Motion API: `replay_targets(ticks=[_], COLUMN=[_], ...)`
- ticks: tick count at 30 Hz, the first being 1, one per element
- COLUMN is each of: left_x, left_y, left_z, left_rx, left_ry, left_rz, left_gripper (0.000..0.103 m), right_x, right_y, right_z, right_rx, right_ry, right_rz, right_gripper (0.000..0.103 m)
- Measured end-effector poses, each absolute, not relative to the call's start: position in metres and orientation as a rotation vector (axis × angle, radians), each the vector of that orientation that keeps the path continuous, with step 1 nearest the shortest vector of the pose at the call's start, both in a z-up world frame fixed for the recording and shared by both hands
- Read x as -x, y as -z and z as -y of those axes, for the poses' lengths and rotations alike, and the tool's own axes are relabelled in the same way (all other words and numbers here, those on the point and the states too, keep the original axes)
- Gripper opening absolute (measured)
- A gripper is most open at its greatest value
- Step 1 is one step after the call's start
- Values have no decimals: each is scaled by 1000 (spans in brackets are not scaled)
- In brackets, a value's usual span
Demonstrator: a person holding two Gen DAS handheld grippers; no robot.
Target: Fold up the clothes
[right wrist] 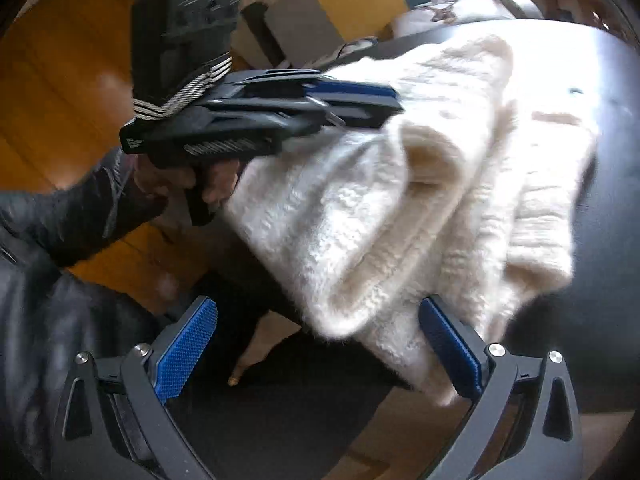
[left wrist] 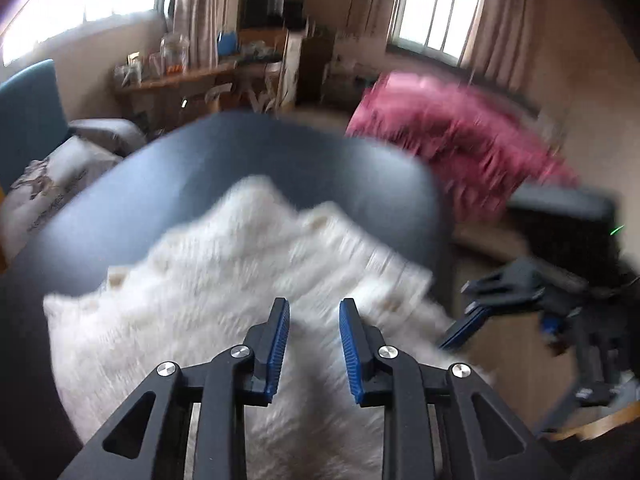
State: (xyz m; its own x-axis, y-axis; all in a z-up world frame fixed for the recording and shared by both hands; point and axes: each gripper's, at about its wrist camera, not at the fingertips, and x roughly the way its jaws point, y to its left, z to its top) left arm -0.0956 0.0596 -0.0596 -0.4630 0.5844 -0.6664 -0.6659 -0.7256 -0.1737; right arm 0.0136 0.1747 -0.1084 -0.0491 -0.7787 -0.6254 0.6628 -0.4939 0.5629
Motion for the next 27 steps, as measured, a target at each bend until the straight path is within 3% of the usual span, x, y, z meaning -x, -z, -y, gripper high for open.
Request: replay_targets(ticks=[6,11,22,27], left_x=[119,138,180,185], left_y=[52,54,60,84], left_z=[-66,-62,-54,-72], left_rx=[927,976,1083,1197], left_ry=[-2209,-2203,-2188,-2192], left_rz=[-119,-135,-169,-254], left_gripper=[27,27,27,24], right_x=[8,32,57,93], right_y=[88,115,67,92], right_z=[-189,-199,-242,-224], right_rx=[-1044,-1170,-983,-1106], right_ry=[1897,1838,1907,1864], right_rz=[208,191,145,86], right_gripper=[103,103,103,103])
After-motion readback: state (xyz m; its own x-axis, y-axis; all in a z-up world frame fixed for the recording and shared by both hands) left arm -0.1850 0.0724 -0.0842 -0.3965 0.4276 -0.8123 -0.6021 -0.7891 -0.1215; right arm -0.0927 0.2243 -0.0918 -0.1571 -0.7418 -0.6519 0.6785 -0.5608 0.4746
